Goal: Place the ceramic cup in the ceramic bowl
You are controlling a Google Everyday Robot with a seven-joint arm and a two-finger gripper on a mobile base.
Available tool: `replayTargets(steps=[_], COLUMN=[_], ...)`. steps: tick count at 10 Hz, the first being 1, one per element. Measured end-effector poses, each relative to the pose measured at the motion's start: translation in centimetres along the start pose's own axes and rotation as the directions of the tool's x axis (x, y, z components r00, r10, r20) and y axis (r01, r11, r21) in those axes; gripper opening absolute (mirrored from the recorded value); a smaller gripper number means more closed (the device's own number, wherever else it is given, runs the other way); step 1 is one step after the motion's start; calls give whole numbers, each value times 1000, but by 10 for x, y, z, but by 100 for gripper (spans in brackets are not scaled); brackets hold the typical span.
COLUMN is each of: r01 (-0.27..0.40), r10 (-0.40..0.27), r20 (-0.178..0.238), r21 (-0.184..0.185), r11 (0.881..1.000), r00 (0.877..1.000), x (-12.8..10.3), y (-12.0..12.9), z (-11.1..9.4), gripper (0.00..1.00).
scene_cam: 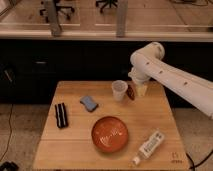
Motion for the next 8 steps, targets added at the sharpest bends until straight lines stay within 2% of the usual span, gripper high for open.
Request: replayTargets(steps=[3, 6, 8], r01=[37, 84, 100], r10=[-37, -84, -100], r20=[17, 46, 55], r21=[0, 0, 1], r11=[999, 996, 995], r00=[999, 995, 993], x=[-7, -13, -12], y=[-8, -16, -19], z=[9, 32, 39], gripper=[80, 80, 80])
